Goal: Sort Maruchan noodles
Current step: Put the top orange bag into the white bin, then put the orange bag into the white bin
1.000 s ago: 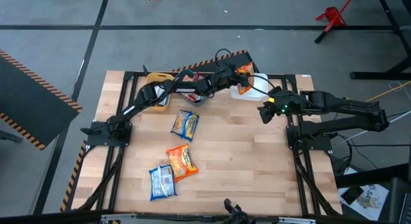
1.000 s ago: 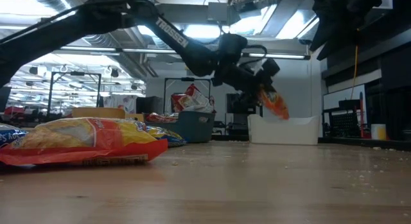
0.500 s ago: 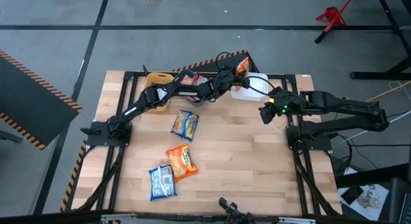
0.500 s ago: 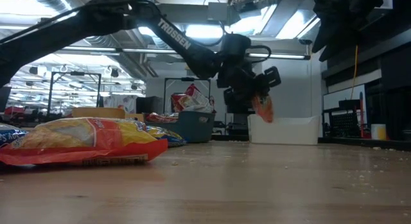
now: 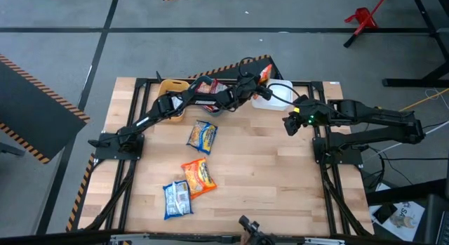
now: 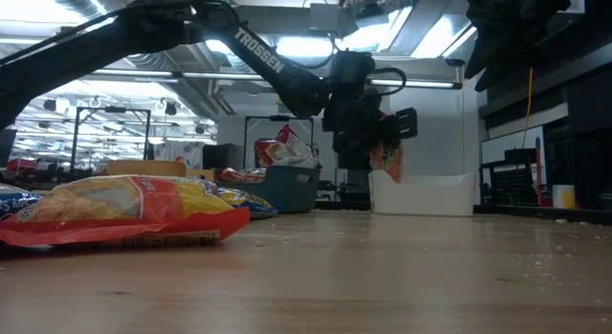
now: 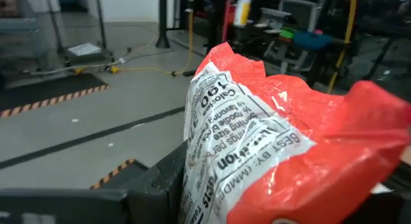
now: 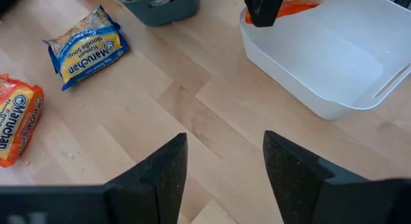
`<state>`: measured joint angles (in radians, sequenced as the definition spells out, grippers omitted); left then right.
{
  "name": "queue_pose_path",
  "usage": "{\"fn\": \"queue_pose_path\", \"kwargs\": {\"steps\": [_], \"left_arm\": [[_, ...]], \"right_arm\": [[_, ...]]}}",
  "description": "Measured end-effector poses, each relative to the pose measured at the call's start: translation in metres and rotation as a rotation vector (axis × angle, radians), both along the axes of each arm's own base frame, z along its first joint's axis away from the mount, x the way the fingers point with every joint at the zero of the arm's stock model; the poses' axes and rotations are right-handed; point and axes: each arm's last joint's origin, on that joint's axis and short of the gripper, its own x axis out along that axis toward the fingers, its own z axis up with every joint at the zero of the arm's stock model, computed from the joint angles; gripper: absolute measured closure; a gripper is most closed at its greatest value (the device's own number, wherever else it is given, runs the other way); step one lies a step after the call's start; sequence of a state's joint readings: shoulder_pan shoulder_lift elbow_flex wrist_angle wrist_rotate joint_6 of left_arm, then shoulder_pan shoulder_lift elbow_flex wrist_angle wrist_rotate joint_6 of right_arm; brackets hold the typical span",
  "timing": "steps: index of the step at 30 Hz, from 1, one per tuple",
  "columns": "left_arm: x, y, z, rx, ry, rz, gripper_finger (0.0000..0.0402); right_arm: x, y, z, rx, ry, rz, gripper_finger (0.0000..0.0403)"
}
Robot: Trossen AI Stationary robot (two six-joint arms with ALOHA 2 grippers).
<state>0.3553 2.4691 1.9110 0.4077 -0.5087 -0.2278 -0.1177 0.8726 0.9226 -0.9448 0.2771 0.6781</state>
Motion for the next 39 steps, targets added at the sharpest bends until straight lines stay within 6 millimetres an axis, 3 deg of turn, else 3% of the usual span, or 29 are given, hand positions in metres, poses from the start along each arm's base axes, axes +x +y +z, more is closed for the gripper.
{"fn": "queue_pose_path", "kwargs": {"steps": [11, 15, 19, 25, 28, 33, 36, 39], "left_arm": [[0.0, 0.003, 0.0, 0.058, 0.062, -0.129, 0.0205], [0.002, 0.003, 0.007, 0.084, -0.003, -0.177, 0.0191], [0.005, -0.002, 0.018, 0.12, -0.112, -0.316, 0.0187], [0.01, -0.017, 0.019, 0.093, -0.094, -0.391, 0.0188], [0.005, -0.024, 0.052, 0.219, -0.072, -0.381, 0.0189], [-0.022, -0.04, 0.138, 0.426, 0.05, -0.272, 0.0189], [-0.054, -0.056, 0.192, 0.418, 0.152, -0.201, 0.0189], [-0.104, -0.078, 0.247, 0.357, 0.226, -0.233, 0.0189]], "right_arm": [[0.0, 0.0, 0.0, -0.005, 0.003, 0.007, 0.0214], [0.0, 0.0, 0.0, -0.005, 0.003, 0.007, 0.0214], [0.0, 0.0, 0.0, -0.005, 0.003, 0.007, 0.0214], [0.001, 0.0, 0.001, -0.008, -0.007, 0.004, 0.0214], [-0.001, -0.001, 0.0, -0.025, 0.009, -0.013, 0.0214], [0.001, -0.001, 0.001, -0.032, -0.006, -0.02, 0.0214], [0.001, -0.001, 0.001, -0.033, -0.016, -0.02, 0.0214], [0.002, -0.001, 0.002, -0.036, -0.023, -0.019, 0.0214]]}}
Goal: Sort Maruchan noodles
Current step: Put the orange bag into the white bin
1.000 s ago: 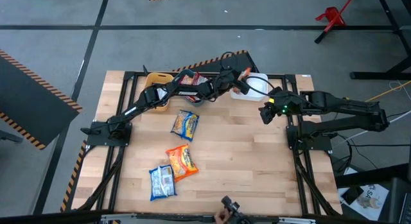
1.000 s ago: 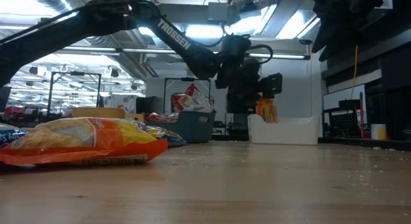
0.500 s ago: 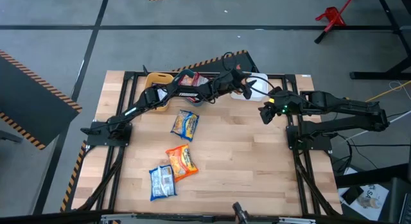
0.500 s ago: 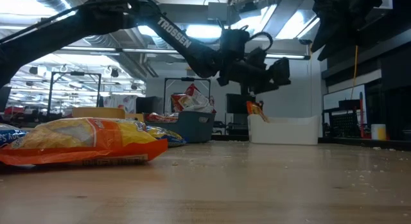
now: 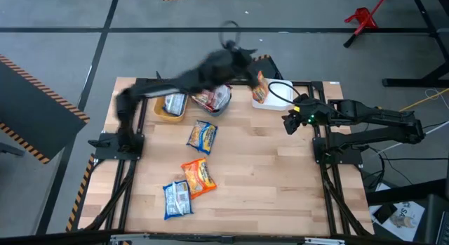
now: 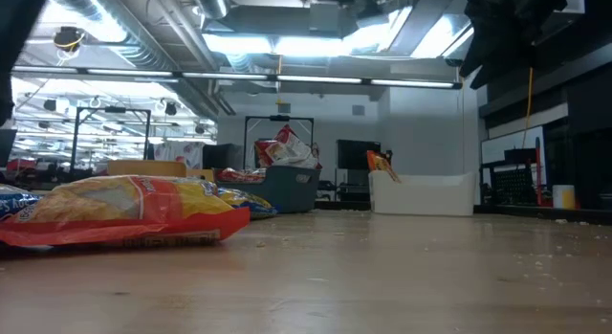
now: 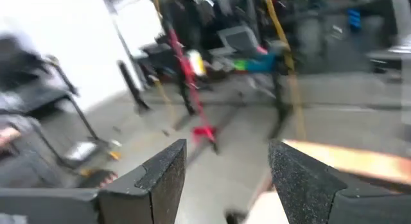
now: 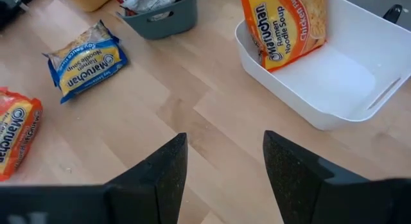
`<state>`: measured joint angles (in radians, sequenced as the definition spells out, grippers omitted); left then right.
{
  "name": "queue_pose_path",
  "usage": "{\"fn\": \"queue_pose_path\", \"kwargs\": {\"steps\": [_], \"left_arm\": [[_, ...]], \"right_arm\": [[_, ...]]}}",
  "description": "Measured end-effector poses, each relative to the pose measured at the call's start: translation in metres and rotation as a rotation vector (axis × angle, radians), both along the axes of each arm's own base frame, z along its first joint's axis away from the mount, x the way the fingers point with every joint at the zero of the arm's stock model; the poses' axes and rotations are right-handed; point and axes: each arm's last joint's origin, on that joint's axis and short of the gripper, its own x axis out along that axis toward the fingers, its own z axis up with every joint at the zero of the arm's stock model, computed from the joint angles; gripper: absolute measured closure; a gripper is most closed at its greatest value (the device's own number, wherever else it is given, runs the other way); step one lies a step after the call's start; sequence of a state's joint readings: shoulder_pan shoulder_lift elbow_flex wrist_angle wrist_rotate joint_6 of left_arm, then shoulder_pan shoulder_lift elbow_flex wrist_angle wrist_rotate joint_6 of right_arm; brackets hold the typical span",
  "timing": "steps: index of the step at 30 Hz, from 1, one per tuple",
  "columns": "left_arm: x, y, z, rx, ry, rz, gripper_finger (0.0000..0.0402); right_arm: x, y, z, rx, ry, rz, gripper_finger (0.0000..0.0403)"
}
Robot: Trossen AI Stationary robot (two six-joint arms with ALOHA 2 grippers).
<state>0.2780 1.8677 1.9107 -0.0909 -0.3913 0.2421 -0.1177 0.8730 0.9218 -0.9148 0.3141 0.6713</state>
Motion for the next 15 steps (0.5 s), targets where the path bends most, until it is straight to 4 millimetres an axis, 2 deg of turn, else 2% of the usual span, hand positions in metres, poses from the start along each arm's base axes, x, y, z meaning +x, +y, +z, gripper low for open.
{"fn": "queue_pose_path", "kwargs": {"steps": [3, 6, 11, 13, 15], "left_arm": [[-0.057, -0.025, 0.038, -0.105, 0.089, -0.117, 0.0189], [-0.113, -0.047, 0.054, -0.279, 0.193, -0.188, 0.0189], [-0.199, -0.08, 0.057, -0.641, 0.345, -0.179, 0.0189], [-0.22, -0.096, 0.053, -0.715, 0.364, -0.156, 0.0189], [-0.228, -0.109, 0.04, -0.758, 0.363, -0.132, 0.0189]], "right_arm": [[0.0, 0.0, 0.0, -0.014, 0.01, 0.02, 0.0214], [0.0, 0.0, 0.0, -0.021, 0.018, 0.041, 0.0214], [0.004, 0.001, -0.003, -0.003, 0.036, 0.079, 0.0214], [0.006, 0.001, -0.004, 0.0, 0.05, 0.089, 0.0214], [0.01, 0.0, -0.006, 0.001, 0.06, 0.091, 0.0214]]}}
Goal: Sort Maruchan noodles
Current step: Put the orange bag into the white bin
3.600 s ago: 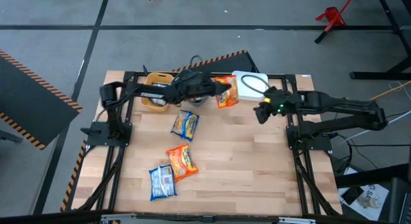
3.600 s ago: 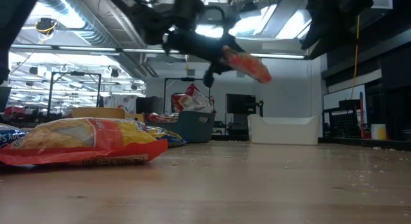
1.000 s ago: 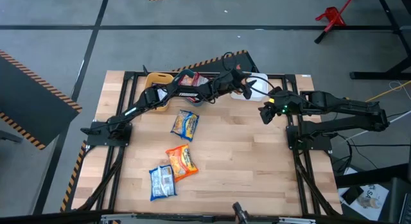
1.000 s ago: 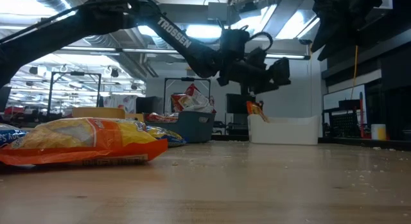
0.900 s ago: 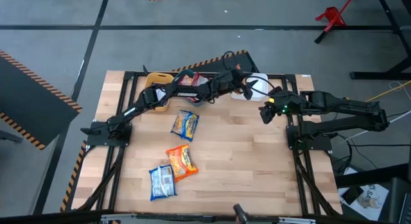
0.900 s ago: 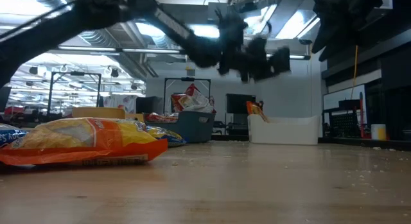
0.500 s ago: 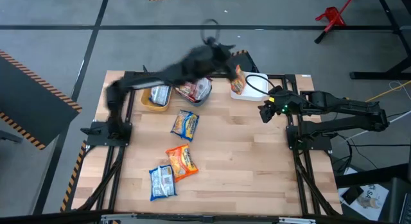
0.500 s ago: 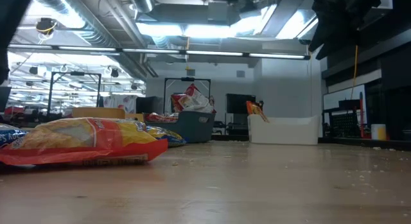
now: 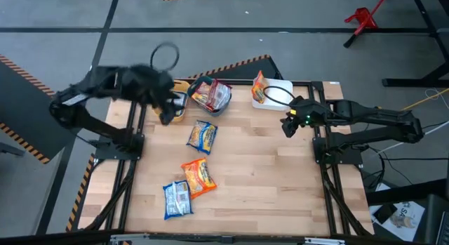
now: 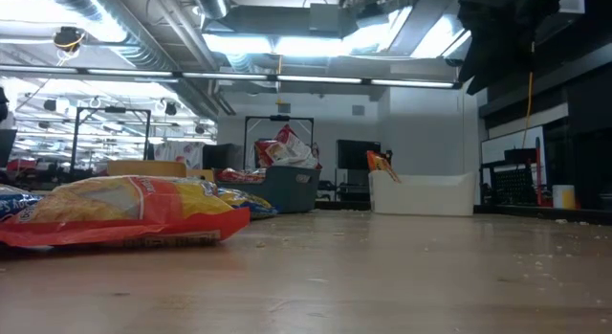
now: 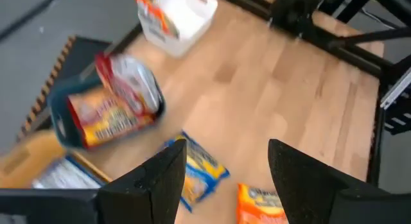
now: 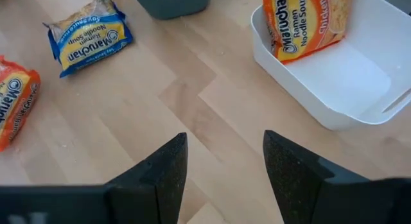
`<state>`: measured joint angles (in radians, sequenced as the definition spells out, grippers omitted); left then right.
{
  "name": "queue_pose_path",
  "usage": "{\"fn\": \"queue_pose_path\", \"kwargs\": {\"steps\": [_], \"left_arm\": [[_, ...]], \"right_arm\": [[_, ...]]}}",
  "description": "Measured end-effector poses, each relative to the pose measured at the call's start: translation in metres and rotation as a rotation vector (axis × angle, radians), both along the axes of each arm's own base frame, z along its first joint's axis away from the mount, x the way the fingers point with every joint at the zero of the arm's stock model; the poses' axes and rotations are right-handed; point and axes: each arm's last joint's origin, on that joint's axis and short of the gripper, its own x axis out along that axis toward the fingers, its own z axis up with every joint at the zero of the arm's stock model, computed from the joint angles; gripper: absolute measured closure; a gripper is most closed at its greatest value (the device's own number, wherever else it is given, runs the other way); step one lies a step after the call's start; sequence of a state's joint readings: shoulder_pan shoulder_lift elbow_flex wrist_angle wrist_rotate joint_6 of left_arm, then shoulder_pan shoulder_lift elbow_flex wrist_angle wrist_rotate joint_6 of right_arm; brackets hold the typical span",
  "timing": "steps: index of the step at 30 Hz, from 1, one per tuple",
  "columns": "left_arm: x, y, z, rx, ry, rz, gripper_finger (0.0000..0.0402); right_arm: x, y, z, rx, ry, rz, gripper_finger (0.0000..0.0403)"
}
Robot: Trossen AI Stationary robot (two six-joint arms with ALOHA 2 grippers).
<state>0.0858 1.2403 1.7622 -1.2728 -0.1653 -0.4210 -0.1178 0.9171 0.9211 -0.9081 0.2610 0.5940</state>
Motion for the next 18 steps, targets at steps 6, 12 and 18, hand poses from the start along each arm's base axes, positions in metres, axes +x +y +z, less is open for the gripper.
{"fn": "queue_pose_path", "kwargs": {"steps": [6, 12, 18], "left_arm": [[0.012, -0.031, -0.081, -0.128, 0.059, -0.04, 0.0186], [0.025, -0.045, -0.166, -0.221, 0.142, -0.131, 0.0181], [0.024, -0.045, -0.231, -0.269, 0.165, -0.178, 0.0178]], "right_arm": [[0.014, 0.0, -0.005, 0.057, -0.003, 0.046, 0.0214], [0.035, 0.001, -0.012, 0.104, -0.022, 0.139, 0.0214], [0.061, 0.009, -0.026, 0.111, -0.008, 0.232, 0.0214]]}}
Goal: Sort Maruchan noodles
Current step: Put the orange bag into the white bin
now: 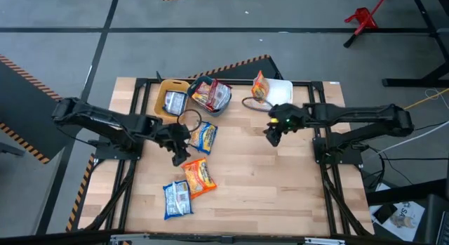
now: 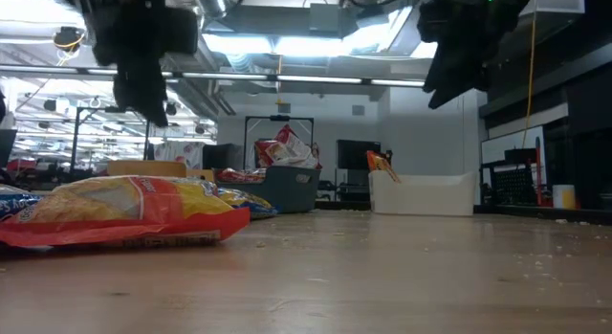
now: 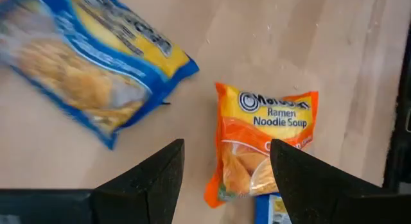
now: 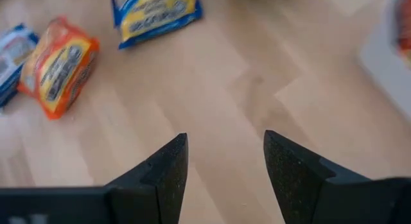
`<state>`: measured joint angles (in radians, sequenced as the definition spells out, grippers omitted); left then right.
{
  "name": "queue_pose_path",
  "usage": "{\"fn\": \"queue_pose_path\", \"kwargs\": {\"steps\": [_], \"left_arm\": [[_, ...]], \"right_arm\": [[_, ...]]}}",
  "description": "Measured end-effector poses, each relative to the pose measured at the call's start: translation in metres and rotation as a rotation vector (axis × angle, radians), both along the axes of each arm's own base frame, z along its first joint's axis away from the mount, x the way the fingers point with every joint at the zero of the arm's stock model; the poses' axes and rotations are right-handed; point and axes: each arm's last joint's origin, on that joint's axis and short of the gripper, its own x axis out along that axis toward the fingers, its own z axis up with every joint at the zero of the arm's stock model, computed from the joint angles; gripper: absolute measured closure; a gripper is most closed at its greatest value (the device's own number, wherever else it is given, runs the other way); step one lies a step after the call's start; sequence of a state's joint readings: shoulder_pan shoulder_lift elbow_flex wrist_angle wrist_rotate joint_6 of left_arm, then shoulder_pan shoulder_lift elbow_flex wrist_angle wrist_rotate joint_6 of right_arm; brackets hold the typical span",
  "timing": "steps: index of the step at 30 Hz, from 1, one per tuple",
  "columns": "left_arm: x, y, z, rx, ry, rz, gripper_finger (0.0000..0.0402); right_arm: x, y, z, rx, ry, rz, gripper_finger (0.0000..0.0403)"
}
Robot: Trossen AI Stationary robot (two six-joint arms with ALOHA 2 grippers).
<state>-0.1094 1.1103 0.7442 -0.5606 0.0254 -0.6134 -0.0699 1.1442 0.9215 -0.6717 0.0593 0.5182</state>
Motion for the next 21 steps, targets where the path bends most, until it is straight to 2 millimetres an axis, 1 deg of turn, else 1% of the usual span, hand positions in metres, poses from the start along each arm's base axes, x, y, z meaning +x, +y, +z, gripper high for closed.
{"fn": "queue_pose_path", "kwargs": {"steps": [5, 8, 11, 13, 17, 21], "left_arm": [[-0.002, 0.008, -0.04, -0.107, -0.088, -0.02, 0.0176], [-0.011, 0.013, -0.062, -0.156, -0.085, 0.001, 0.0176], [-0.018, 0.016, -0.079, -0.236, -0.097, -0.006, 0.0176], [-0.021, 0.016, -0.086, -0.263, -0.114, -0.014, 0.0176], [-0.026, 0.017, -0.094, -0.248, -0.113, -0.018, 0.0176], [-0.022, 0.016, -0.098, -0.265, -0.154, -0.052, 0.0176]], "right_arm": [[0.022, 0.016, -0.015, 0.011, 0.007, 0.059, 0.0214], [0.034, 0.028, -0.022, 0.033, -0.011, 0.107, 0.0214], [0.045, 0.041, -0.028, 0.056, -0.041, 0.15, 0.0214], [0.05, 0.049, -0.033, 0.067, -0.044, 0.153, 0.0214], [0.059, 0.06, -0.042, 0.101, -0.047, 0.146, 0.0214], [0.069, 0.07, -0.049, 0.114, -0.082, 0.165, 0.0214]]}}
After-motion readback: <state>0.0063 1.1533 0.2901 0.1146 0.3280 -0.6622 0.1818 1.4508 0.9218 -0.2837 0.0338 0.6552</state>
